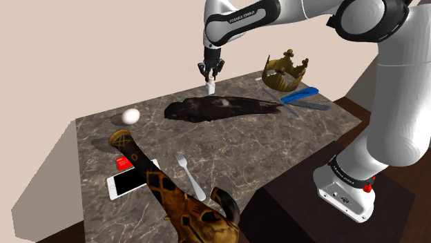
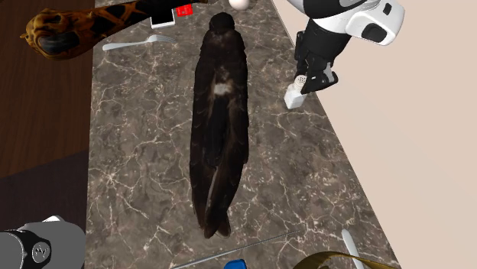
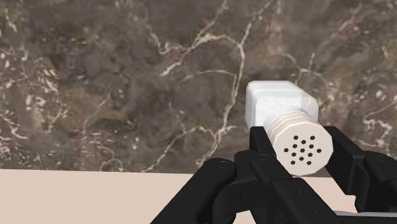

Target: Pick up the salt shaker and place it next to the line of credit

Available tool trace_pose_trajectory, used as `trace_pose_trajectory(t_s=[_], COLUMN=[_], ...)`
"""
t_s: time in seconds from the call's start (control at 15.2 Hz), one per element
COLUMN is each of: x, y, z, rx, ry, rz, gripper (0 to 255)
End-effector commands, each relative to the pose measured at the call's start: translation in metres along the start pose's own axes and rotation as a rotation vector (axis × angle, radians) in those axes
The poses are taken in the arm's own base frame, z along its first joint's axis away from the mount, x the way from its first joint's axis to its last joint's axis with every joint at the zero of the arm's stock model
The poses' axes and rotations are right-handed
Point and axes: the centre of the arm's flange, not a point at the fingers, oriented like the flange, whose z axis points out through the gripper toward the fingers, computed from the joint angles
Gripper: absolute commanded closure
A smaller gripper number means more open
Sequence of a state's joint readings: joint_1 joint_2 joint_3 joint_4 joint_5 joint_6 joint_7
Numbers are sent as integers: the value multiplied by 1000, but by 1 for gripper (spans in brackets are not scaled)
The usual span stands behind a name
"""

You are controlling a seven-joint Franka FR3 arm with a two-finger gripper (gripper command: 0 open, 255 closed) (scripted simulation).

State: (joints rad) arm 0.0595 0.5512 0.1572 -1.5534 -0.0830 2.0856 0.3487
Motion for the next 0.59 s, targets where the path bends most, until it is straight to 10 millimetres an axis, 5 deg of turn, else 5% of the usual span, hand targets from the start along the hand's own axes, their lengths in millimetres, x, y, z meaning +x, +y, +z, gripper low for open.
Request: trace_pose_trajectory(t_s=[0.0,0.53], x=[0,-1], y=[0,0], z=[0,-37], rx=[0,0], ry=[0,0], rz=[0,0], gripper=[255,255])
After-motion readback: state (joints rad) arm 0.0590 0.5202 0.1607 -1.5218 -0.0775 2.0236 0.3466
